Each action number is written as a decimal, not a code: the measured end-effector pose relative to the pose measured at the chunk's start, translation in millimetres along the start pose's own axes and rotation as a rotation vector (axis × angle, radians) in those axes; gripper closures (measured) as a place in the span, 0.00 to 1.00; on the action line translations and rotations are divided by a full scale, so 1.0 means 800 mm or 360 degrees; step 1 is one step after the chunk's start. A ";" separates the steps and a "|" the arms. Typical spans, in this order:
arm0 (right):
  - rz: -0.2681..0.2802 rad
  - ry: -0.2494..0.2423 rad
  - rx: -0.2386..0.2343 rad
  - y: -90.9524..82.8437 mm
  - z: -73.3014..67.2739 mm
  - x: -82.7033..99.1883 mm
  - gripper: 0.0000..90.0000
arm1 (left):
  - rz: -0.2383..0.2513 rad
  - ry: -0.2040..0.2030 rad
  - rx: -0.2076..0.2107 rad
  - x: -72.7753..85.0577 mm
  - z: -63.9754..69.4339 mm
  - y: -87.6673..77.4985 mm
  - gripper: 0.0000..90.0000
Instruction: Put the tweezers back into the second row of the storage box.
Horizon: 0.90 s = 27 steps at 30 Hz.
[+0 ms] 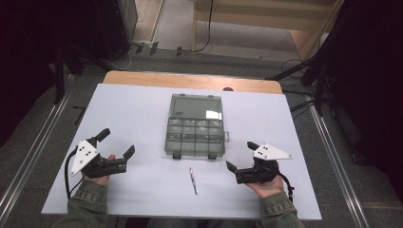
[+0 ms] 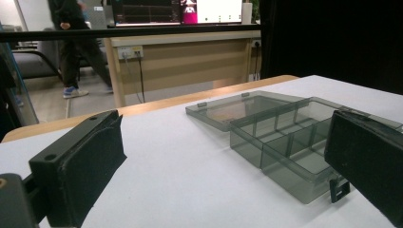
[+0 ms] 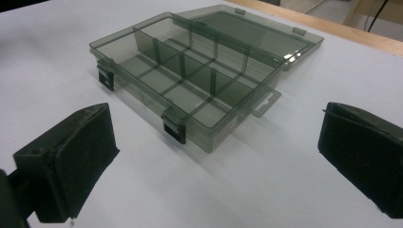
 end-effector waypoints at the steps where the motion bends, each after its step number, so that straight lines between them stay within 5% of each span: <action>1: 0.0000 0.0000 0.0000 0.000 0.000 0.000 0.00 | -0.0001 0.0001 0.0002 0.000 0.000 0.000 0.00; 27: -0.0248 -0.0131 -0.0185 0.050 -0.056 -0.016 0.01 | 0.0001 -0.0001 0.0010 -0.001 0.001 0.000 0.00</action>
Point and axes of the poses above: each handheld gripper's, and its own axes: y roughly forward along the jaws, x roughly out of its underside, z roughly to its right, the point moved 10 cm from there along y, roughly forward along the jaws, and after that the axes turned 5 degrees about -x, right-handed, at the moved point
